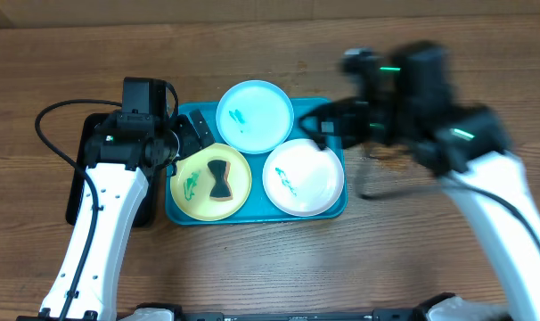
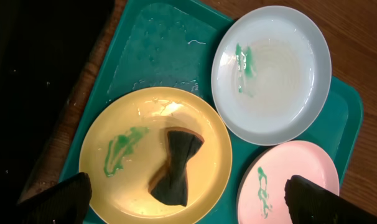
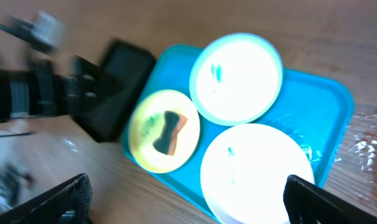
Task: Clean dirty plates on tray and stack at the side
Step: 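Reach the right gripper to the yellow plate rim and grip it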
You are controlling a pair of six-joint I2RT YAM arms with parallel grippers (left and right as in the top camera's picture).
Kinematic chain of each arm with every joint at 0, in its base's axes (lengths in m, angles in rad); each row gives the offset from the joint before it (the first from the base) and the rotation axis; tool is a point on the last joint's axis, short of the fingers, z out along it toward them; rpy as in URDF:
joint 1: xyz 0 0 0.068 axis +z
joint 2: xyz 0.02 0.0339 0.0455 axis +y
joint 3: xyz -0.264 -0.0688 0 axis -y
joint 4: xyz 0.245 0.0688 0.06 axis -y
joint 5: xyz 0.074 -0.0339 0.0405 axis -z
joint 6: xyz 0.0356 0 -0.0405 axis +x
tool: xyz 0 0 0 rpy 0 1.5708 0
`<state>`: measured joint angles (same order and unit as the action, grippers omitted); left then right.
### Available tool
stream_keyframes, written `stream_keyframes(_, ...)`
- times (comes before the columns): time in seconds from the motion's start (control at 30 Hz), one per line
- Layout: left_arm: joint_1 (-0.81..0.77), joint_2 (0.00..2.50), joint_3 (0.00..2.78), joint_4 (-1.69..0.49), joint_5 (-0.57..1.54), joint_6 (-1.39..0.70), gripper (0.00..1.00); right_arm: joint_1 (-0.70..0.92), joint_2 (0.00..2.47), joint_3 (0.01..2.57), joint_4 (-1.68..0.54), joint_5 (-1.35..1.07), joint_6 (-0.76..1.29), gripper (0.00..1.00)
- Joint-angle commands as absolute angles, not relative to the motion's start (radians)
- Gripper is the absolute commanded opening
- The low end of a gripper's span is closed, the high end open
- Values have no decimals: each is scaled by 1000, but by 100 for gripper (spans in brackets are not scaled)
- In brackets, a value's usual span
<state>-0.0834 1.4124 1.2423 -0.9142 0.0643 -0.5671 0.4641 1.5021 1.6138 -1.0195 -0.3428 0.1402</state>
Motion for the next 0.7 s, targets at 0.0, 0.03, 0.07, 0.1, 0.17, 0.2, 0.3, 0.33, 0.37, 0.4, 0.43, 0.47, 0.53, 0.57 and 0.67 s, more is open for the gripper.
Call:
stream_keyframes(0.0,-81,1419,1246,-916,86,-562,100,561,1617,1653,-990,-172,184,88)
stream_keyframes(0.03,-81,1419,1246,-917,86,-561,100,579,1649,1653,-969,-172,186,77)
stream_keyframes(0.07,-81,1419,1246,-920,85,-561,98,593,1682,1652,-947,-171,199,65)
stream_keyframes(0.1,-81,1419,1246,-925,77,-562,93,605,1718,1652,-920,-172,221,57)
stream_keyframes(0.17,-80,1419,1246,-933,57,-562,83,619,1782,1652,-878,-166,273,43)
stream_keyframes(0.2,-79,1419,1246,-936,43,-562,80,624,1810,1652,-862,-165,294,41)
stream_keyframes(0.3,-76,1419,1246,-943,14,-562,70,628,1883,1650,-821,-187,322,39)
stream_keyframes(0.33,-76,1419,1246,-942,11,-562,67,628,1903,1650,-811,-205,318,37)
stream_keyframes(0.37,-76,1419,1246,-942,11,-562,65,628,1924,1650,-797,-232,305,33)
stream_keyframes(0.4,-76,1419,1246,-940,11,-562,64,628,1940,1650,-787,-250,294,31)
stream_keyframes(0.43,-76,1419,1246,-938,11,-562,64,629,1965,1650,-778,-267,281,31)
stream_keyframes(0.47,-76,1419,1246,-939,11,-561,64,631,1978,1650,-773,-267,281,30)
stream_keyframes(0.53,-76,1420,1246,-939,7,-562,64,641,2013,1649,-763,-263,281,29)
stream_keyframes(0.57,-76,1422,1246,-939,7,-561,64,647,2030,1649,-760,-263,281,29)
stream_keyframes(0.67,-77,1435,1246,-939,7,-561,64,671,2079,1649,-760,-263,281,29)
